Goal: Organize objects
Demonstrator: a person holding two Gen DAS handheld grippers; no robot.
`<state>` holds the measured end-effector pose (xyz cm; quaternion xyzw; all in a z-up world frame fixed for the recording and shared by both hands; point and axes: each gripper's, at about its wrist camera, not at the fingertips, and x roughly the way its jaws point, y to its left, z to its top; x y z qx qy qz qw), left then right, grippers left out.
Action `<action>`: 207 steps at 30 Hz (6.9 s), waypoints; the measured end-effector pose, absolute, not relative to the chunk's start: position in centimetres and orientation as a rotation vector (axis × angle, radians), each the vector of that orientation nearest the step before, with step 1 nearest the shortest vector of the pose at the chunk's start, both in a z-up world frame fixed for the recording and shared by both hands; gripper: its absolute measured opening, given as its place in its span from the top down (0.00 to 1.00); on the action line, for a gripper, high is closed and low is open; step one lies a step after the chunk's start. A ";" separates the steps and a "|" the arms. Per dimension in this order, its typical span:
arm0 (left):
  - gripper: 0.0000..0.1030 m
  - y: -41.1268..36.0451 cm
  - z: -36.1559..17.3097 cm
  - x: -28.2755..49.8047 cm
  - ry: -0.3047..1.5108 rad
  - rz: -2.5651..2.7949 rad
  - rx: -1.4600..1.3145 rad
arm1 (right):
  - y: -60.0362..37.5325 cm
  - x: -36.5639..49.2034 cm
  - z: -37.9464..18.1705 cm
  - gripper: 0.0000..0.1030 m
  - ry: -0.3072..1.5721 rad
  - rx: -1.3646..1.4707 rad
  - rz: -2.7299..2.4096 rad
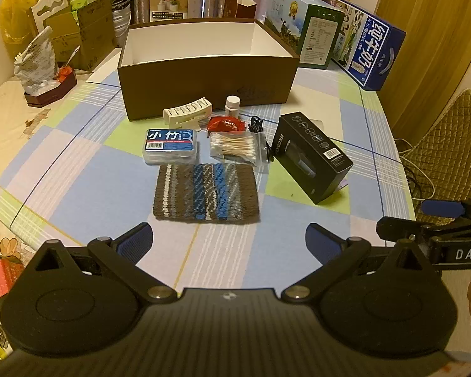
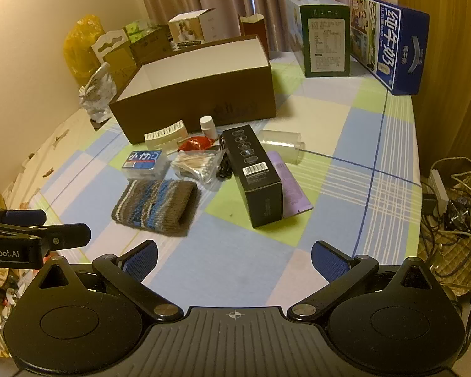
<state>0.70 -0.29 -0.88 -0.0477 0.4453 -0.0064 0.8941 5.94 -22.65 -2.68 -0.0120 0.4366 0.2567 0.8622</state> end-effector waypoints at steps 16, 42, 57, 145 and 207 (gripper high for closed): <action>0.01 0.2 -0.5 0.8 0.919 -0.003 -0.107 | -22.0 6.2 -2.1 0.02 0.909 -0.036 0.554; 0.01 2.5 0.2 3.2 0.916 0.019 -0.092 | -20.2 8.4 -2.4 0.02 0.913 -0.023 0.569; 0.01 4.9 -2.6 6.4 0.965 0.029 -0.117 | -20.2 12.3 -4.7 0.02 0.882 -0.035 0.559; 0.06 3.0 -11.4 11.0 0.936 -0.548 0.499 | -20.6 14.0 -6.6 0.06 0.923 0.013 0.414; 0.78 8.0 -2.8 18.4 0.924 -0.392 -0.010 | -13.7 18.2 -4.6 0.61 0.907 -0.166 0.495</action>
